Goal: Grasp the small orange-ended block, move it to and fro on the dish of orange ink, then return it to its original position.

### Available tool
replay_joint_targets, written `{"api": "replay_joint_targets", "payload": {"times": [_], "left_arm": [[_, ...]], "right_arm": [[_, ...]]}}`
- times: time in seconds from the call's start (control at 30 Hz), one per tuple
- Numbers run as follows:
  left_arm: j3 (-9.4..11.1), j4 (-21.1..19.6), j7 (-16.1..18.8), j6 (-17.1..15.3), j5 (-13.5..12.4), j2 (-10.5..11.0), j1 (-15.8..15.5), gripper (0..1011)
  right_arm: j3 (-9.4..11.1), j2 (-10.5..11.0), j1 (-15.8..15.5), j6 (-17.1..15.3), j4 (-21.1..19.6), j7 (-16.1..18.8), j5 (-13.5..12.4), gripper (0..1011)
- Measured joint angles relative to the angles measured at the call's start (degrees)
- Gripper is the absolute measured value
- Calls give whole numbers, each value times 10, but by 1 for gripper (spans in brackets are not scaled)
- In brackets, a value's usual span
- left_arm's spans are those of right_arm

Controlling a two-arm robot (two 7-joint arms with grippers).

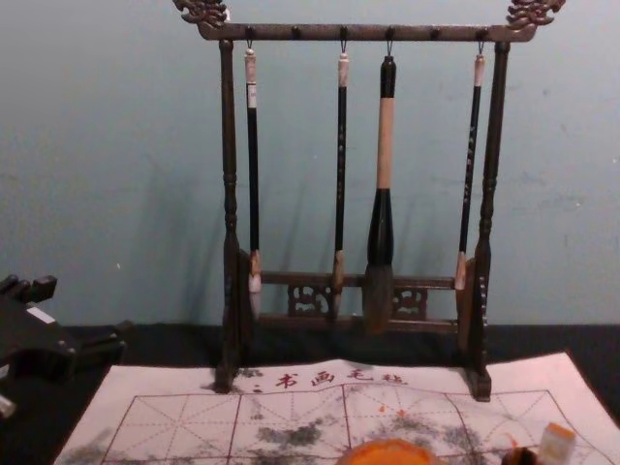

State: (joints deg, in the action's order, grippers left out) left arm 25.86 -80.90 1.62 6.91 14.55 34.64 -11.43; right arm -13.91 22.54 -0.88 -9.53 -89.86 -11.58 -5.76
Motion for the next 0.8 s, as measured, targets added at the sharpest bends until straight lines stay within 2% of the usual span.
{"api": "replay_joint_targets", "payload": {"times": [0.8], "left_arm": [[0,0,0,0,0,0,0,1001]], "right_arm": [[-1,2,-1,-1,-3,1,0,1002]]}}
